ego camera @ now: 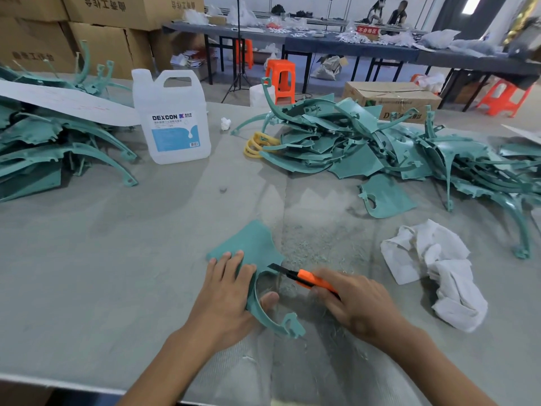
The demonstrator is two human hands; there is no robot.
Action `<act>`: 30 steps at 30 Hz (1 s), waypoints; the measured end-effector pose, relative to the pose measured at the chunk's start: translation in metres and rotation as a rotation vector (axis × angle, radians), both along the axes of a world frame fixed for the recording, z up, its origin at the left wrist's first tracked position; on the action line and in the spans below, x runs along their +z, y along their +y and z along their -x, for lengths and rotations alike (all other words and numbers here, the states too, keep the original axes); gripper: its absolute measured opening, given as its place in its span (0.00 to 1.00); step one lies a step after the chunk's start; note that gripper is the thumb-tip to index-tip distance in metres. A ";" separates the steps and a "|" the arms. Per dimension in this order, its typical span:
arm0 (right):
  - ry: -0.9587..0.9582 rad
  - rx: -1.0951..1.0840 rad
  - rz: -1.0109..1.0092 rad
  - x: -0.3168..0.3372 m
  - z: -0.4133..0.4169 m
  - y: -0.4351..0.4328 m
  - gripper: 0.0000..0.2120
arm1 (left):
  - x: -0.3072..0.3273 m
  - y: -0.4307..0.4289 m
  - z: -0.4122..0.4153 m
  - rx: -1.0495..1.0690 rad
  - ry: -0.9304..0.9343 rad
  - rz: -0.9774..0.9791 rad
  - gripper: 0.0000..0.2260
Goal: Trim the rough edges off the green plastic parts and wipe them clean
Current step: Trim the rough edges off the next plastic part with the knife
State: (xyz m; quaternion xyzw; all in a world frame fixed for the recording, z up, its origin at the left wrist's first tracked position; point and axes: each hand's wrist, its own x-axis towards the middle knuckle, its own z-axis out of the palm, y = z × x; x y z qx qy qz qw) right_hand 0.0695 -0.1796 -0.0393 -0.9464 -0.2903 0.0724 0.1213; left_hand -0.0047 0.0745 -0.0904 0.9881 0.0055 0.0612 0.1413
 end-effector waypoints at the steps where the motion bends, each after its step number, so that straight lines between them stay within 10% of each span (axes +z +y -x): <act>1: -0.019 -0.015 0.012 0.001 -0.002 0.000 0.11 | 0.000 0.000 0.000 -0.001 0.003 0.003 0.34; 30: -0.031 -0.107 -0.013 0.007 -0.022 -0.003 0.11 | 0.003 0.001 0.001 -0.018 0.024 0.010 0.39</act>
